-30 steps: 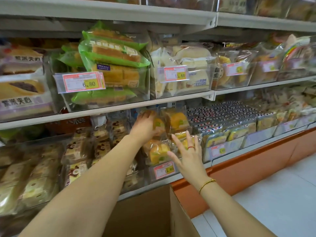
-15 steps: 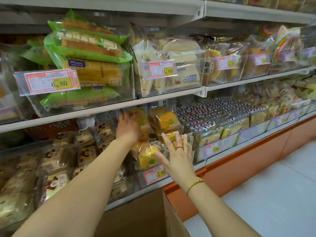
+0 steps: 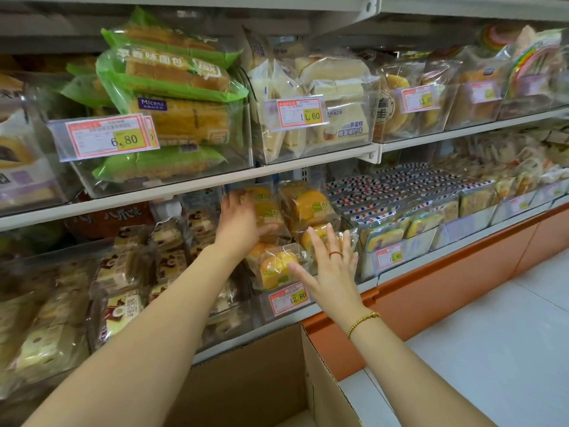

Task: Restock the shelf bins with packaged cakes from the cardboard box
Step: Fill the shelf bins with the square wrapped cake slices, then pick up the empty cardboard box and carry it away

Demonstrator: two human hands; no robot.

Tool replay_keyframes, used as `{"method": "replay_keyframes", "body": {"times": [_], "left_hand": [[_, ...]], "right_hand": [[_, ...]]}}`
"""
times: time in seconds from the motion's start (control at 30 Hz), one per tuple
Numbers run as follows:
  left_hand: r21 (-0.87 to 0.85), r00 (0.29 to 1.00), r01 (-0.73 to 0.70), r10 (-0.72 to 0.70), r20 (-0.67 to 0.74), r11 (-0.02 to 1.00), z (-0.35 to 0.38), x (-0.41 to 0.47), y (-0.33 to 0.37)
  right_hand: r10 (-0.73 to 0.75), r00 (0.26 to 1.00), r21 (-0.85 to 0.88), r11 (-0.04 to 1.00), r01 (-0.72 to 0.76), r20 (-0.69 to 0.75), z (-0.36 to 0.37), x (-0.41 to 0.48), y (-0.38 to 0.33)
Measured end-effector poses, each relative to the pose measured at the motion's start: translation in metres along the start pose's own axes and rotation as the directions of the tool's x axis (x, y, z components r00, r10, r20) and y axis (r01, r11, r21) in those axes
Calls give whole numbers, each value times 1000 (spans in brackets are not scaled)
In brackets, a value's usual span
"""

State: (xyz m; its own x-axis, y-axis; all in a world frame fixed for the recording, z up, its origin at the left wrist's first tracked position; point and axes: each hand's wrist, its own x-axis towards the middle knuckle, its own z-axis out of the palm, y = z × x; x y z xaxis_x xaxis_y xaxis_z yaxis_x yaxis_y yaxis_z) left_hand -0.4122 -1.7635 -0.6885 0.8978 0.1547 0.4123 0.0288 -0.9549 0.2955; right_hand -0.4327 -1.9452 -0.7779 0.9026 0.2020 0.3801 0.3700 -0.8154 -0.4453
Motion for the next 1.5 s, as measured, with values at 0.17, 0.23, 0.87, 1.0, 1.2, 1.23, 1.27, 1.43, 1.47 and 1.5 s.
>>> {"method": "replay_keyframes", "body": {"times": [0.17, 0.23, 0.87, 1.0, 1.2, 1.23, 1.27, 1.43, 1.47, 1.5], "left_hand": [[-12, 1000, -4, 4, -13, 1000, -8, -8, -1], [-29, 1000, 3, -4, -31, 1000, -9, -14, -1], [-261, 990, 143, -139, 36, 955, -77, -244, -61], [-216, 935, 339, -303, 181, 916, -68, -298, -99], [-39, 824, 479, -433, 366, 877, -66, -375, -127], [-21, 797, 472, -417, 436, 881, -63, -388, -124], [-7, 756, 461, -389, 527, 887, -60, -400, -120], [-17, 553, 471, -280, 785, 882, -49, -454, -98], [-10, 541, 479, -286, 791, 878, -49, -460, -97], [2, 525, 495, -300, 796, 869, -50, -465, -97]], "right_hand": [[-11, 1000, -3, 1000, 11, 4, -10, -3, -5], [-24, 1000, 5, 1000, 24, -5, -18, -6, -9], [-179, 967, 100, 982, 162, 182, -42, -91, -51], [25, 946, -110, 994, 12, 324, -34, -111, -28], [509, 611, -422, 857, -296, 606, -34, -146, 1], [524, 521, -378, 851, -366, 674, -32, -155, 5], [507, 465, -321, 848, -422, 726, -29, -164, 8], [446, 496, -243, 874, -421, 745, -12, -184, 18], [427, 481, -222, 877, -425, 766, -11, -184, 18], [405, 466, -197, 880, -432, 787, -13, -185, 17]]}}
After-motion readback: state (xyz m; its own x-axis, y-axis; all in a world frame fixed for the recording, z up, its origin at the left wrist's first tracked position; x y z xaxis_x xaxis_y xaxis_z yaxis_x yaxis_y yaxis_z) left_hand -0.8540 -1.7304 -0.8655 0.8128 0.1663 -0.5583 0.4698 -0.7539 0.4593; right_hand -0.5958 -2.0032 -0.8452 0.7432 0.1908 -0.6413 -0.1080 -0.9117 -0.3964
